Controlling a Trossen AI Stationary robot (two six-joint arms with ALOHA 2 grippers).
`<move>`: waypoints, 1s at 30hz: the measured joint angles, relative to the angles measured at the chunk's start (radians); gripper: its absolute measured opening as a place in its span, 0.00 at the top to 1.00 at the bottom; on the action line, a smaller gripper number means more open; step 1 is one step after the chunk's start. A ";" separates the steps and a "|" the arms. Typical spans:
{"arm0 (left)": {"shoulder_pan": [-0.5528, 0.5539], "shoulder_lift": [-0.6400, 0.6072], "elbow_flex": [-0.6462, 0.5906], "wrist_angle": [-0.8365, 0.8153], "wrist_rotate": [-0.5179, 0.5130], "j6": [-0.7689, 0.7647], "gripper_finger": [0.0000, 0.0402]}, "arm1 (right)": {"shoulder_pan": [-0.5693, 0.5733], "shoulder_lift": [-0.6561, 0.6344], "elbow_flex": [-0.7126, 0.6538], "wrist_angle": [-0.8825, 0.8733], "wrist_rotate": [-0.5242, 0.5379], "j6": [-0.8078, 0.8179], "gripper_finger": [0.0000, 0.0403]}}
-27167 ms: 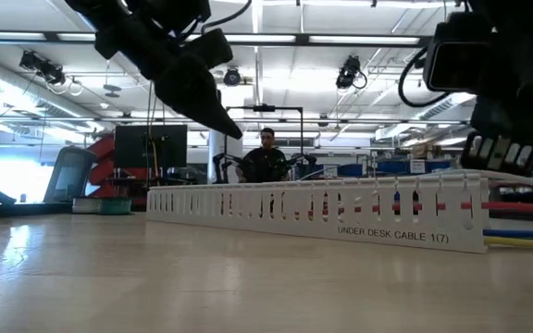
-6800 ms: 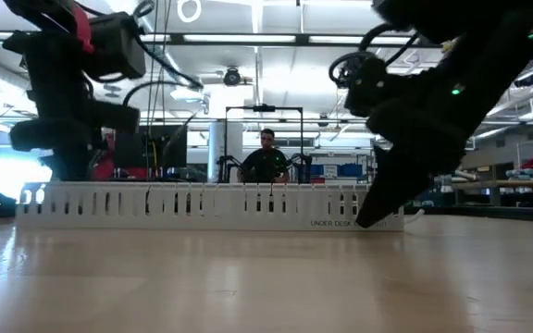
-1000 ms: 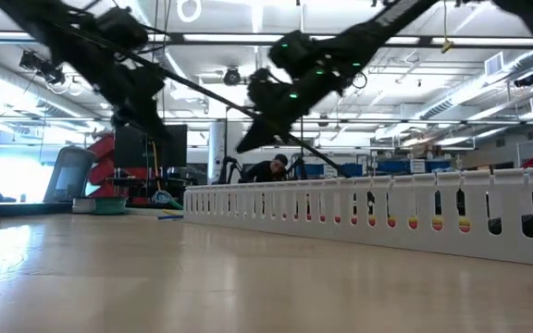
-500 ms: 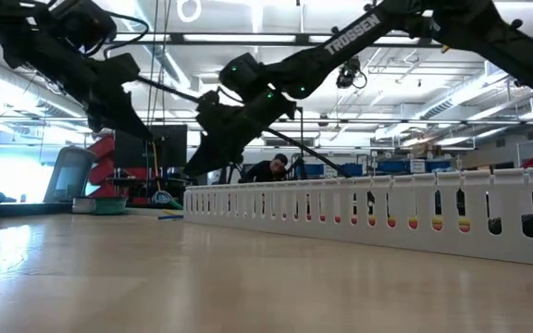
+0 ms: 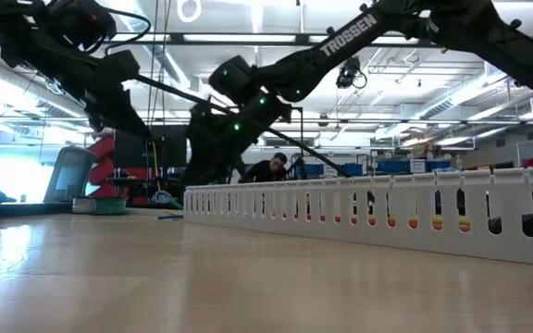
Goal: Ziptie cables
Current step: Prepare the white cable duct
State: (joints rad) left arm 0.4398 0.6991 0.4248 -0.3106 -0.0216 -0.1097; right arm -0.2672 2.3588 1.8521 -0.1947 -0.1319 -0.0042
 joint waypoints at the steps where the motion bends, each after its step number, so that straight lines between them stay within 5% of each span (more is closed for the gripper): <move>1: -0.003 0.000 0.000 -0.003 0.000 0.000 1.00 | 0.000 0.010 -0.001 -0.007 -0.003 0.015 0.47; 19: -0.010 0.000 0.000 0.000 0.000 0.027 1.00 | 0.027 0.054 0.004 -0.112 -0.017 0.017 0.48; 25: -0.010 0.000 0.000 -0.007 0.000 0.027 1.00 | 0.038 0.052 0.004 -0.174 0.141 -0.117 0.51; 30: -0.010 0.000 0.000 -0.011 0.000 0.027 1.00 | 0.025 0.036 0.001 -0.200 0.171 -0.124 0.56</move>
State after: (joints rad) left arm 0.4297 0.6994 0.4252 -0.3218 -0.0219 -0.0830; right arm -0.2427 2.3947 1.8530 -0.3944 0.0387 -0.1280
